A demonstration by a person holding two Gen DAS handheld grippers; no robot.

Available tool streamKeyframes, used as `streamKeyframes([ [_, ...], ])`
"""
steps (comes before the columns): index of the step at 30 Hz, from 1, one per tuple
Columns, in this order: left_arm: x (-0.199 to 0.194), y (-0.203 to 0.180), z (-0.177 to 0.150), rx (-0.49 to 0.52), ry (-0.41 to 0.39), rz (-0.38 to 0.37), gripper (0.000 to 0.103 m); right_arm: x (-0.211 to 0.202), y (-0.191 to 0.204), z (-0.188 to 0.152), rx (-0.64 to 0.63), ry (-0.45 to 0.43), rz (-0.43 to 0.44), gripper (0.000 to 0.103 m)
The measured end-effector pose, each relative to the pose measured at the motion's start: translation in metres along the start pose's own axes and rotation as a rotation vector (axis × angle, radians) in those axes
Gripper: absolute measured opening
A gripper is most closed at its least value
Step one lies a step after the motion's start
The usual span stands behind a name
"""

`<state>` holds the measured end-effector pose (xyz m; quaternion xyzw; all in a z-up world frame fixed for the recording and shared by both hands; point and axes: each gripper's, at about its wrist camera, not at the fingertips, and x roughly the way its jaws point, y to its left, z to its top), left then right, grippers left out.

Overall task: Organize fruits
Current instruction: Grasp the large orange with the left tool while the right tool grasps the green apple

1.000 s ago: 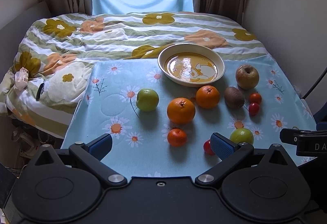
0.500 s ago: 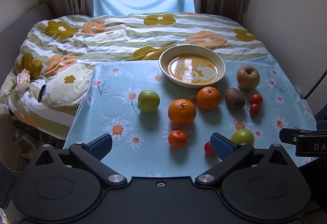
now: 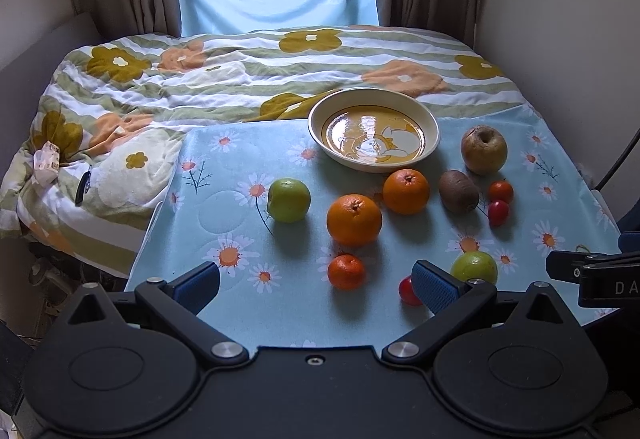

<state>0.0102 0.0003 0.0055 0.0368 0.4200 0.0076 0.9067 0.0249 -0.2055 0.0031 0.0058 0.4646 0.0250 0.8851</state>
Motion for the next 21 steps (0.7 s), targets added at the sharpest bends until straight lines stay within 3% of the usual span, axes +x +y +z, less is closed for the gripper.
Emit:
streamKeyframes([
  [15, 0.051, -0.006, 0.003, 0.097, -0.035, -0.048, 0.103, 0.047, -0.005, -0.01, -0.086, 0.045, 0.07, 0.103],
  [21, 0.086, -0.015, 0.002, 0.204, -0.037, -0.054, 0.103, 0.068, 0.001, -0.017, -0.117, 0.049, 0.117, 0.103],
])
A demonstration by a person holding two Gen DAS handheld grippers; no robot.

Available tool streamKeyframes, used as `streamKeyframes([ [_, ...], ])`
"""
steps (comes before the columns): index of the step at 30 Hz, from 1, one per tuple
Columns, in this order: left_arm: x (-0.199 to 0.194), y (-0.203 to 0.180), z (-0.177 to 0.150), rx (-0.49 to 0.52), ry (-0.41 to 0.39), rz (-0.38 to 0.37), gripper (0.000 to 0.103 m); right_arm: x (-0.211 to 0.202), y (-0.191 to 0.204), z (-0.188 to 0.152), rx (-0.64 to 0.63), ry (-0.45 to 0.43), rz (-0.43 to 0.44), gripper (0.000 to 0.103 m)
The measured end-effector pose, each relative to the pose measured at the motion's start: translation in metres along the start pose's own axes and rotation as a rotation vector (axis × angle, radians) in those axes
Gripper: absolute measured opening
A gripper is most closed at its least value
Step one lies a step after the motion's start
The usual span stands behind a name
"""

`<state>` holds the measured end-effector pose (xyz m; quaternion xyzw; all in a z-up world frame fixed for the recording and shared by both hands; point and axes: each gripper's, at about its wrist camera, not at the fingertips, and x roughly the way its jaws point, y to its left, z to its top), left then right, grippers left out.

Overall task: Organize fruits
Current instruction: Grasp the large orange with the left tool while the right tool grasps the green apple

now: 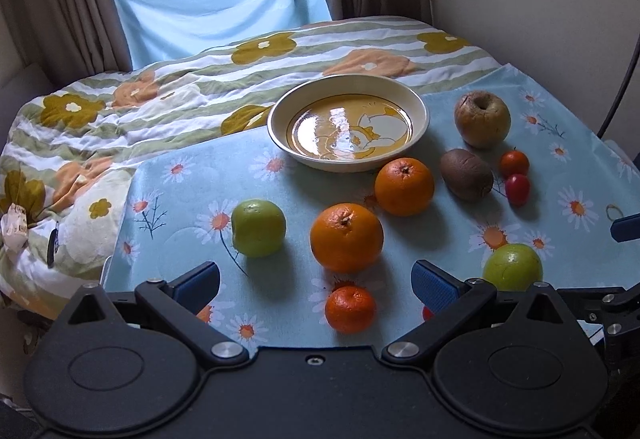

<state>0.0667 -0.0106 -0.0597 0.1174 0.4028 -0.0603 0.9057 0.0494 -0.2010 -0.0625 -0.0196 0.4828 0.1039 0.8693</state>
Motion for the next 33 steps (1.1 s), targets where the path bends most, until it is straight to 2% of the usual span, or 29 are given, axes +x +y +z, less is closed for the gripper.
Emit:
streamKeyframes([
  [8, 0.041, -0.006, 0.004, 0.072, 0.013, -0.065, 0.1, 0.029, 0.002, -0.006, -0.02, 0.028, -0.011, 0.103],
  [10, 0.051, -0.008, 0.006, 0.086, 0.02, -0.071, 0.095, 0.034, 0.003, -0.006, -0.027, 0.032, -0.012, 0.103],
  [15, 0.068, -0.011, 0.008, 0.095, 0.022, -0.074, 0.089, 0.047, 0.006, -0.006, -0.033, 0.045, -0.004, 0.103],
  [16, 0.071, -0.012, 0.008, 0.098, 0.022, -0.072, 0.086, 0.049, 0.007, -0.005, -0.033, 0.046, -0.002, 0.1],
  [18, 0.076, -0.012, 0.009, 0.099, 0.025, -0.074, 0.084, 0.052, 0.009, -0.004, -0.032, 0.044, 0.004, 0.098],
  [20, 0.079, -0.012, 0.01, 0.094, 0.028, -0.081, 0.083, 0.054, 0.011, -0.003, -0.034, 0.043, 0.012, 0.092],
  [23, 0.084, -0.013, 0.011, 0.089, 0.035, -0.092, 0.075, 0.056, 0.014, -0.002, -0.041, 0.043, 0.022, 0.086],
  [24, 0.085, -0.013, 0.011, 0.088, 0.038, -0.095, 0.068, 0.057, 0.014, -0.002, -0.044, 0.043, 0.025, 0.084],
  [33, 0.084, -0.01, 0.008, 0.07, 0.028, -0.102, 0.066, 0.063, 0.02, 0.002, -0.067, 0.029, 0.041, 0.075],
])
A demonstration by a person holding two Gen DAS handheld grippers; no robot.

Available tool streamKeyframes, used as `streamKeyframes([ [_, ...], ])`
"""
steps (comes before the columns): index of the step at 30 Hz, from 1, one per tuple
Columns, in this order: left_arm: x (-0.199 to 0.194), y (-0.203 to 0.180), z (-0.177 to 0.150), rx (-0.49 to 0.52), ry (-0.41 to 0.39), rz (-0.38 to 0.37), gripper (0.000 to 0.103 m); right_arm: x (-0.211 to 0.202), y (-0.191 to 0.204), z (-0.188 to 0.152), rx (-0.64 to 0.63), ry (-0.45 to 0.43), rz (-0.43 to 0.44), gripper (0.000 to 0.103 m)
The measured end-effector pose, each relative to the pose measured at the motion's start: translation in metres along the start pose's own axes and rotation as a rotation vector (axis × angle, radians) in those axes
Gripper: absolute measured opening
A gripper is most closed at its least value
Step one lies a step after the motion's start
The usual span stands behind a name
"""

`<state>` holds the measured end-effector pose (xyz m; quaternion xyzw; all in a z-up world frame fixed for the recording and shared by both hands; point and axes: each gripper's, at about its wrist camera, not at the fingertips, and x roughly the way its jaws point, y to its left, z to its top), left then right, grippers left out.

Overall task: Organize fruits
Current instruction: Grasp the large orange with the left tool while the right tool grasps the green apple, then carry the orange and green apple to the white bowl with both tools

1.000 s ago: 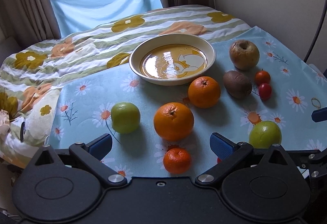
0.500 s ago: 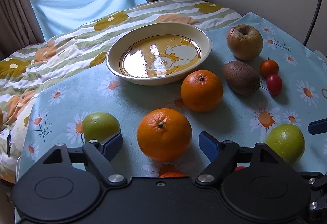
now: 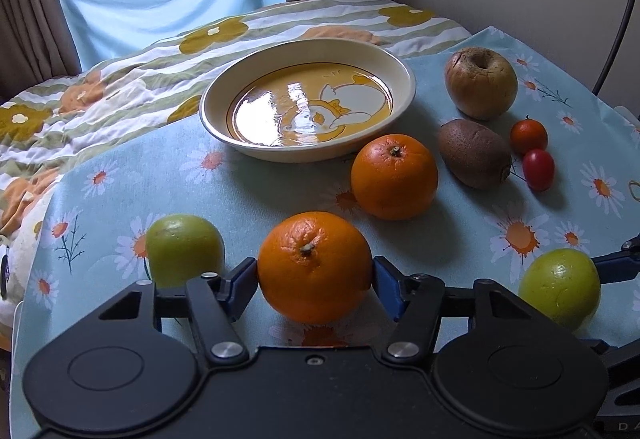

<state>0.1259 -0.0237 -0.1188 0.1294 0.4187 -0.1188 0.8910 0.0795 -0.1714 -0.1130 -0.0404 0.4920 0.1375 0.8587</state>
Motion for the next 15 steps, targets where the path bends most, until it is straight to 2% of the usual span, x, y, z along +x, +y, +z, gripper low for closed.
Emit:
streamKeyframes([
  [6, -0.002, 0.001, -0.003, -0.003, -0.002, 0.012, 0.065, 0.003, 0.001, 0.003, -0.025, -0.014, -0.008, 0.07],
  [15, -0.021, 0.002, -0.009, -0.025, -0.026, 0.055, 0.065, -0.008, -0.003, 0.006, -0.037, -0.048, 0.023, 0.069],
])
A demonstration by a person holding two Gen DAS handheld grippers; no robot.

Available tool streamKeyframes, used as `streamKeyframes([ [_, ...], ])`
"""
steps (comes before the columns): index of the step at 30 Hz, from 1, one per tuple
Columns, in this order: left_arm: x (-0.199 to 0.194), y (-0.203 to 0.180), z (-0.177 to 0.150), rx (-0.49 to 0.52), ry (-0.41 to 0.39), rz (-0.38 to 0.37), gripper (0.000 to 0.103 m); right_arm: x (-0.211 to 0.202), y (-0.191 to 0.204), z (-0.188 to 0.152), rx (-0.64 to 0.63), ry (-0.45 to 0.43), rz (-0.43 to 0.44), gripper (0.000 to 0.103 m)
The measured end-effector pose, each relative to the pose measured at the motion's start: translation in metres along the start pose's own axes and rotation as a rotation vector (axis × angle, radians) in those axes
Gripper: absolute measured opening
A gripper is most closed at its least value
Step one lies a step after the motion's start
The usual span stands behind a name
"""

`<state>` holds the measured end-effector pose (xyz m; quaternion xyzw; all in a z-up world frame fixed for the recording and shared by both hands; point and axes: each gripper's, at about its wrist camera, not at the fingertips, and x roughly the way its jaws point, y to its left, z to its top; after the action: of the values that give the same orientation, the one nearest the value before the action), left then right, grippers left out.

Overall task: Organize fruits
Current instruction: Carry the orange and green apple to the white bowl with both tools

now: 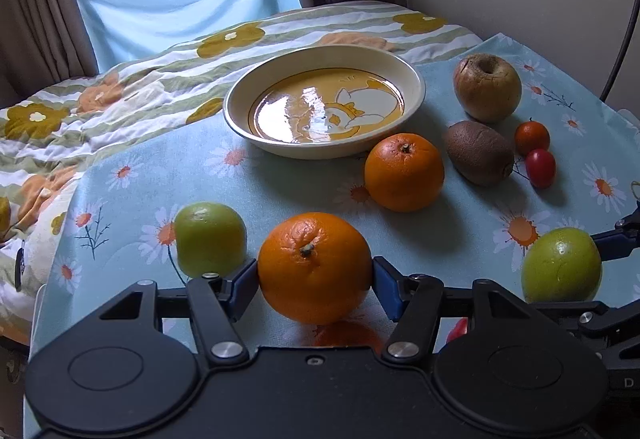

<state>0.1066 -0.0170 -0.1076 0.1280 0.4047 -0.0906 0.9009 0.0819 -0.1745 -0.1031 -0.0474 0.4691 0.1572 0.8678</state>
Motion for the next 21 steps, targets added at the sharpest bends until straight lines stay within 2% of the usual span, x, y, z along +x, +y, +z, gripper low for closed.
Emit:
streamKeyframes([
  [11, -0.067, 0.002, 0.014, -0.143, -0.06, 0.069, 0.065, -0.046, -0.008, 0.029, -0.016, -0.077, 0.04, 0.069],
  [21, -0.11, -0.002, 0.061, -0.176, -0.159, 0.138, 0.065, -0.088, -0.034, 0.081, -0.11, -0.161, 0.047, 0.069],
])
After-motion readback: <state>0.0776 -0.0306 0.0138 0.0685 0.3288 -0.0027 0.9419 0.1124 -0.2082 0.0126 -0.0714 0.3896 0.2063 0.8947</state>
